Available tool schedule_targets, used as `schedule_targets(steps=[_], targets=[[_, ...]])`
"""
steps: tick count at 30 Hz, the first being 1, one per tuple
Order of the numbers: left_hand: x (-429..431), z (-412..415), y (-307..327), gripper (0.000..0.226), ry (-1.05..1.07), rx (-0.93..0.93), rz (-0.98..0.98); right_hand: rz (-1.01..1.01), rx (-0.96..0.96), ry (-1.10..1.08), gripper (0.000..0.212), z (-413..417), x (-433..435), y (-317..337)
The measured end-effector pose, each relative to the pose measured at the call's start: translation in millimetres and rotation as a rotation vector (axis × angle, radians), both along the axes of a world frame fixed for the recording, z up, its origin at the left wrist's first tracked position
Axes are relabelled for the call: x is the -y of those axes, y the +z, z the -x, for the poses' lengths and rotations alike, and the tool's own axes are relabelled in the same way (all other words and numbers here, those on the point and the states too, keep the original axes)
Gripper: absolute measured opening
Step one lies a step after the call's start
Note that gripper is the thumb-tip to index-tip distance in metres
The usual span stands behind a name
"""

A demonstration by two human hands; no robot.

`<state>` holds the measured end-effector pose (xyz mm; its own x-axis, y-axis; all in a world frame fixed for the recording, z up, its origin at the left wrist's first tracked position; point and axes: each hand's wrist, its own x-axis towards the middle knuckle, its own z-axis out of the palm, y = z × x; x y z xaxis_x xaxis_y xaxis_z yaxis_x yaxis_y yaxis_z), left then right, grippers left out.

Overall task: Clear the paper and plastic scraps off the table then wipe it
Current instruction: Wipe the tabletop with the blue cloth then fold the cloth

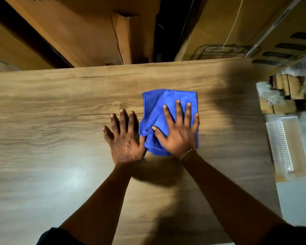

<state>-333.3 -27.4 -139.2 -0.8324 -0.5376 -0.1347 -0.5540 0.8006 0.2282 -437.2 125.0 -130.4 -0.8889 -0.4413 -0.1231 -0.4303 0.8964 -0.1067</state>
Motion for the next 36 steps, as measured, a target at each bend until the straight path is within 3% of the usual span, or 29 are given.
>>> schedule_targets(steps=[8,16,24,31,36], targets=[[-3,2,6,0.075,0.021,0.007,0.036,0.016,0.04,-0.094,0.088,141,47,-3],[-3,-1,5,0.081,0.023,0.004,0.007,0.016,0.088,-0.126,0.096,153,36,6],[-4,-1,5,0.08,0.001,-0.005,-0.001,-0.026,0.045,-0.009,0.094,37,-12,5],[-6,-3,5,0.078,-0.013,-0.026,-0.007,-0.064,0.033,-0.041,0.09,-91,-84,8],[-3,-7,4,0.07,-0.191,-0.036,0.02,-0.077,0.06,-0.095,0.09,-194,-147,11]])
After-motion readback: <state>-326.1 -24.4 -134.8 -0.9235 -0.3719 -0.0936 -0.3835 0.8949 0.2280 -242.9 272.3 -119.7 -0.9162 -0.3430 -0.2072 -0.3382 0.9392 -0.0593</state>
